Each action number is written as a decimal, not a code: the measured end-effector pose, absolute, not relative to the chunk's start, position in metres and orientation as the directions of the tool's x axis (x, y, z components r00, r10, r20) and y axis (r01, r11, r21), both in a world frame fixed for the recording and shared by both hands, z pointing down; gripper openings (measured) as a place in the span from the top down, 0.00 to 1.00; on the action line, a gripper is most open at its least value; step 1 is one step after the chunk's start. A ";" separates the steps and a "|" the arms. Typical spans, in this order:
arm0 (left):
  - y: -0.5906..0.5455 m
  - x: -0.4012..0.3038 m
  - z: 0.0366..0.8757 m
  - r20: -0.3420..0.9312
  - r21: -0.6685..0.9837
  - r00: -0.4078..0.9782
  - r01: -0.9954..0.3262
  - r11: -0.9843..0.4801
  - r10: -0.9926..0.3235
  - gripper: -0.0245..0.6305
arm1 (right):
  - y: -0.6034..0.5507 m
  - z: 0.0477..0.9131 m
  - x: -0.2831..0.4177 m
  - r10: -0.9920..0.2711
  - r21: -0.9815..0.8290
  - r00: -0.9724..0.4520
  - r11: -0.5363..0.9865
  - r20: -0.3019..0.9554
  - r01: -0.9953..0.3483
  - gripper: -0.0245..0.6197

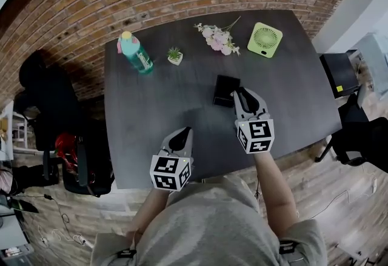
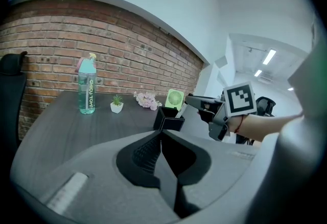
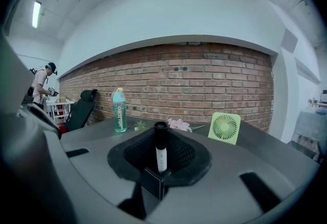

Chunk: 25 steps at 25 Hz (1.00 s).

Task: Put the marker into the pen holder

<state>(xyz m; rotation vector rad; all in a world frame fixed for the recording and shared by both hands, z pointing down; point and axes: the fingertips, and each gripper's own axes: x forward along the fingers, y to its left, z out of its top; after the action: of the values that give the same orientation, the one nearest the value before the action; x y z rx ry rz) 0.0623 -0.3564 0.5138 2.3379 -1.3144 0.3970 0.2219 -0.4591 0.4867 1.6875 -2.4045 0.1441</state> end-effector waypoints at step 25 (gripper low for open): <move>-0.361 0.057 0.522 0.463 0.216 0.457 -0.889 -0.403 -0.760 0.93 | -0.483 0.554 0.210 -0.862 0.043 -0.369 0.408 0.348 -0.912 0.85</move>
<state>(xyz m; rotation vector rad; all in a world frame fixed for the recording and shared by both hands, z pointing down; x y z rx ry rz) 0.0567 -0.3614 0.5224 2.2797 -1.3826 0.4068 0.2098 -0.4833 0.5541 1.5376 -2.3534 0.2235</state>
